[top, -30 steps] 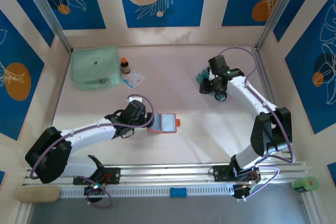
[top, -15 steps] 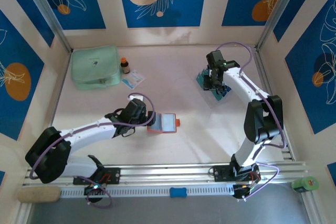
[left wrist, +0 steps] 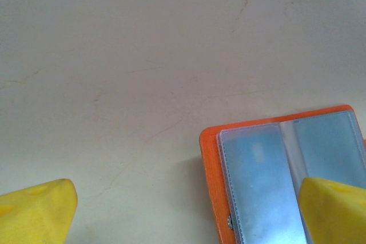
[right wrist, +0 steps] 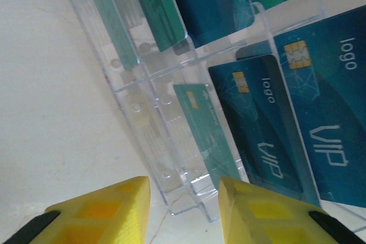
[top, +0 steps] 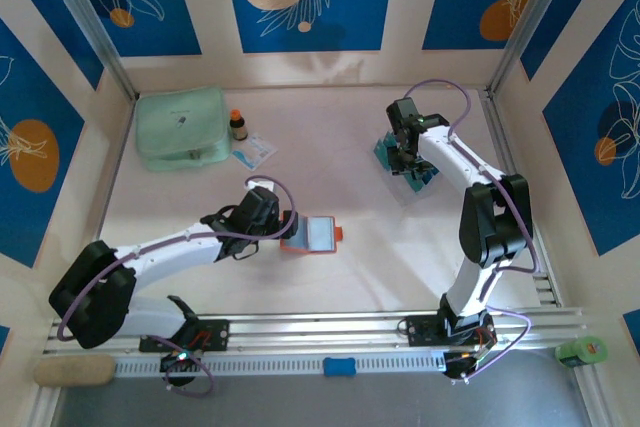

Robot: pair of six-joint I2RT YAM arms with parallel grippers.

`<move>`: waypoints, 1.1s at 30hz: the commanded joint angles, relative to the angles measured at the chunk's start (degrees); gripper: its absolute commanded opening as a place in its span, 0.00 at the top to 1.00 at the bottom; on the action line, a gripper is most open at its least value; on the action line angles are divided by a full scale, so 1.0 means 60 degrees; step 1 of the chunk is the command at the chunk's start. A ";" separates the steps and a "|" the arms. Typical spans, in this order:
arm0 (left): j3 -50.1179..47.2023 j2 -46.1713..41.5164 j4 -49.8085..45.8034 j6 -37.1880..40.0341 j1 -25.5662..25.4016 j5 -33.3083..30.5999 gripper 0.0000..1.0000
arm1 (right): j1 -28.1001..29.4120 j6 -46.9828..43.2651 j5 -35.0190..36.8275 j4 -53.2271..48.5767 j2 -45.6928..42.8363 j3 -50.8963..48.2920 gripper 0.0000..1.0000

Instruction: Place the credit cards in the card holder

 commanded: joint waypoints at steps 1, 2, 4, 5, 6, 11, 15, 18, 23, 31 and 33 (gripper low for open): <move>0.0149 0.0050 0.0043 0.0109 0.0106 0.0136 0.01 | 0.0032 -0.0187 0.0477 -0.0211 0.0131 0.0249 0.63; 0.0148 0.0048 0.0043 0.0115 0.0105 0.0125 0.01 | 0.0018 -0.0202 0.0513 -0.0211 0.0158 0.0250 0.63; 0.0148 0.0057 0.0051 0.0107 0.0104 0.0121 0.01 | 0.0007 -0.0232 0.0589 -0.0203 0.0255 0.0225 0.63; 0.0148 0.0058 0.0058 0.0106 0.0104 0.0121 0.01 | 0.0005 -0.0246 0.0634 -0.0196 0.0302 0.0206 0.63; 0.0148 0.0057 0.0066 0.0113 0.0113 0.0121 0.01 | 0.0001 -0.0267 0.0676 -0.0182 0.0362 0.0195 0.63; 0.0133 0.0073 0.0075 0.0089 0.0104 0.0136 0.01 | -0.0023 -0.0290 0.0886 -0.0126 0.0554 0.0099 0.64; 0.0148 0.0072 0.0088 0.0104 0.0104 0.0136 0.01 | 0.0001 -0.0320 0.0939 -0.0094 0.0629 0.0020 0.65; 0.0163 0.0087 0.0142 0.0090 0.0104 0.0143 0.01 | 0.0009 -0.0347 0.0917 -0.0066 0.0644 -0.0034 0.66; 0.0177 0.0123 0.0155 0.0097 0.0108 0.0165 0.01 | 0.0044 -0.0335 0.0924 -0.0121 0.0569 -0.0010 0.67; 0.0177 0.0116 0.0154 0.0102 0.0108 0.0172 0.01 | 0.0092 -0.0338 0.1165 -0.0236 0.0113 0.0338 0.65; 0.0177 0.0116 0.0147 0.0093 0.0104 0.0175 0.00 | 0.0049 -0.0376 0.1180 -0.0241 0.0180 0.0397 0.65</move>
